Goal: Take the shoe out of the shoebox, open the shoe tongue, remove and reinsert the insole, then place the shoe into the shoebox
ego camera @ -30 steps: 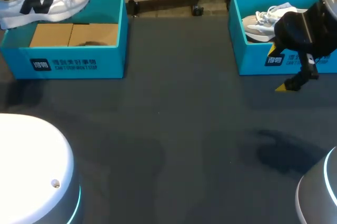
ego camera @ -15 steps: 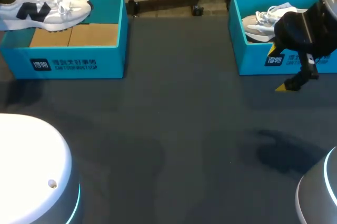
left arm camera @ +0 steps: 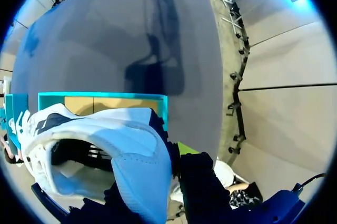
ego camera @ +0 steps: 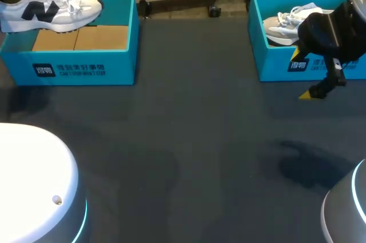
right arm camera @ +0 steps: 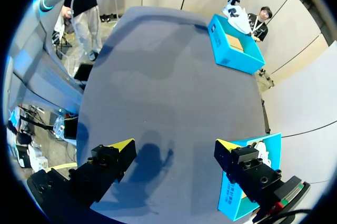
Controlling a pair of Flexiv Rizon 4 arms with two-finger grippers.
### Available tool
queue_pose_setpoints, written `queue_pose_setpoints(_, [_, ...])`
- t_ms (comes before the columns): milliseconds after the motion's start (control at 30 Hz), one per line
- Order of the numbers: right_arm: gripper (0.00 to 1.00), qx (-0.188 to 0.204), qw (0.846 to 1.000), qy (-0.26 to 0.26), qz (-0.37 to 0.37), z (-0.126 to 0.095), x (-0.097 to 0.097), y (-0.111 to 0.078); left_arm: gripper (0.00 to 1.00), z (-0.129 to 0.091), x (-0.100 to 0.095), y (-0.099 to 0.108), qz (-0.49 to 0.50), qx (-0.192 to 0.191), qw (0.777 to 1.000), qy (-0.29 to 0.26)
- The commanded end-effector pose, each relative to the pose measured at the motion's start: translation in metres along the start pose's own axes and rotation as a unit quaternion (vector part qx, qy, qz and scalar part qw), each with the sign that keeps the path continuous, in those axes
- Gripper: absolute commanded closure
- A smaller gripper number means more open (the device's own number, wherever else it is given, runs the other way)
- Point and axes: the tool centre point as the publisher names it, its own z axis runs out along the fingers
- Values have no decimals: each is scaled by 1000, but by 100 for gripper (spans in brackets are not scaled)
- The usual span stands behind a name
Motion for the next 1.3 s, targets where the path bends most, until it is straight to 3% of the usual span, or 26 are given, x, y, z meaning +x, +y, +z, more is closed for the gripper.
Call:
queue_pose_setpoints(33, [0, 2, 1000, 2, 1, 1, -2, 1, 100, 8, -8, 3, 6, -9, 1000, -6])
queue_pose_setpoints(400, [0, 2, 1000, 2, 1, 1, -2, 1, 100, 35, -30, 26, 12, -13, 1000, -2])
queue_pose_setpoints(833, [0, 2, 1000, 2, 1, 1, -2, 1, 100, 68, -41, 56, 12, -12, 1000, -6])
queue_pose_setpoints(1300, [0, 2, 1000, 2, 1, 1, -2, 1, 100, 97, -50, 61, 12, -3, 1000, -12])
